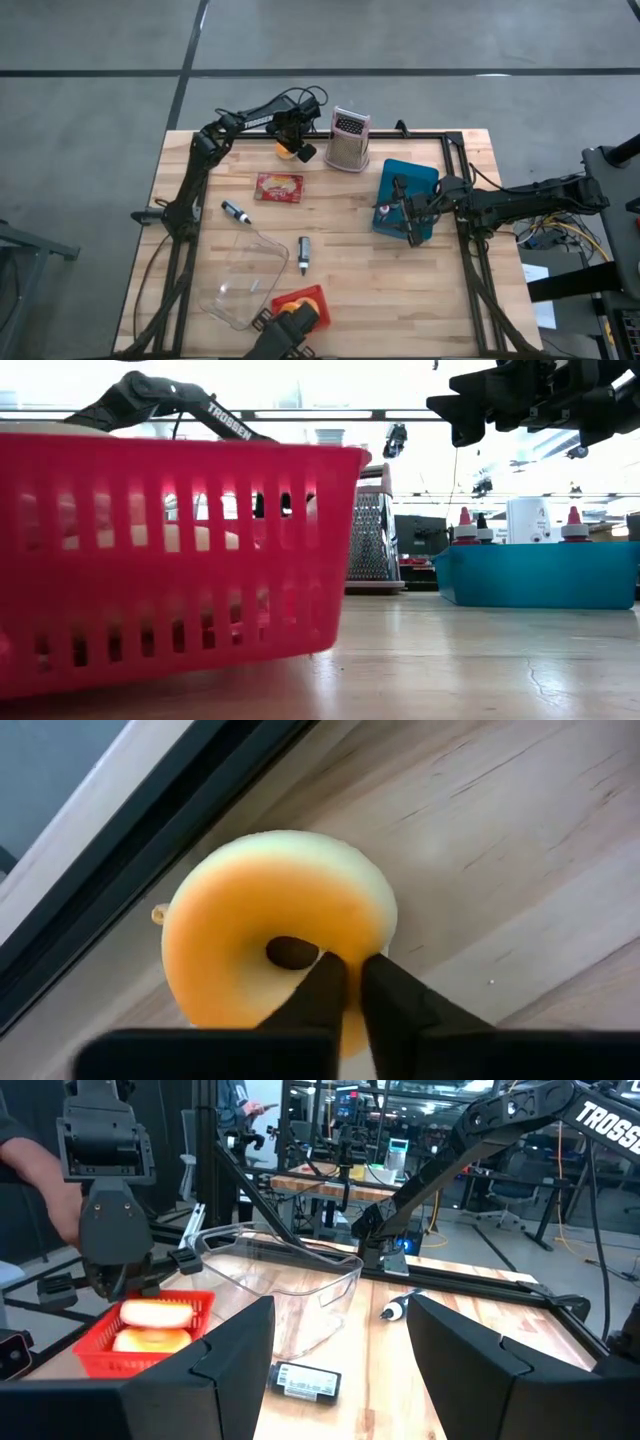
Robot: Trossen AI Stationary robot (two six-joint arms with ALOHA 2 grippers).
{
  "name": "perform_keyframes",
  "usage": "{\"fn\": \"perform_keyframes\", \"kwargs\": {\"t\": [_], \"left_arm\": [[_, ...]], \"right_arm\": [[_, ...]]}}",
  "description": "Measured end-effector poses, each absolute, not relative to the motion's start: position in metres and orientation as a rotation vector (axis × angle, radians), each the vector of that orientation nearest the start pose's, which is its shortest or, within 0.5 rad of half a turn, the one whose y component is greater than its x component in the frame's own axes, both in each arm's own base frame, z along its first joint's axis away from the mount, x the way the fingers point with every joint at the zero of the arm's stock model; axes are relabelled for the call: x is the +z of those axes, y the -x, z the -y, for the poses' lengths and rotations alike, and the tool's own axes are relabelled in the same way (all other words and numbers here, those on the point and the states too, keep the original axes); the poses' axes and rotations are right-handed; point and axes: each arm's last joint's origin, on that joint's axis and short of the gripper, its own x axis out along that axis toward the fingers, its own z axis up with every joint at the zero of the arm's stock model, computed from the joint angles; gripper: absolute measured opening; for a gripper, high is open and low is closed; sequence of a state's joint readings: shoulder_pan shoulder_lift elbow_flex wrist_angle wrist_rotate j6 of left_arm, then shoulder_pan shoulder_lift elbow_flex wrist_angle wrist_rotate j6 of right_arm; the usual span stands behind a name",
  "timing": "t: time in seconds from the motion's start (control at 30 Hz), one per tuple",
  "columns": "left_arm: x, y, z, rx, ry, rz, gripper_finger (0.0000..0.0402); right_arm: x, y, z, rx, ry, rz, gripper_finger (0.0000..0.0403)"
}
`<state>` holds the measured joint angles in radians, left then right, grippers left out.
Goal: Pick & Place Food Item
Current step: Put the orange donut into the red bin
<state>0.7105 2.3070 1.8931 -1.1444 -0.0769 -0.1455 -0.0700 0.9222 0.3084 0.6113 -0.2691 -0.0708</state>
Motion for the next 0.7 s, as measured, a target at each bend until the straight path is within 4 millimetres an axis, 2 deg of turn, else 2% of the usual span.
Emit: {"fn": "perform_keyframes", "kwargs": {"t": [0.07,0.7], "left_arm": [[0.1589,-0.3376,-0.2935,0.734,0.605,-1.471,0.0011],[0.1606,-0.3373,-0.2937,0.724,0.594,-1.477,0.0001]], "right_arm": [[0.2216,-0.1911,0.0057,0.199,0.07,0.005,0.0224],[0.2216,-0.1911,0.0057,0.199,0.07,0.004,0.0224]]}}
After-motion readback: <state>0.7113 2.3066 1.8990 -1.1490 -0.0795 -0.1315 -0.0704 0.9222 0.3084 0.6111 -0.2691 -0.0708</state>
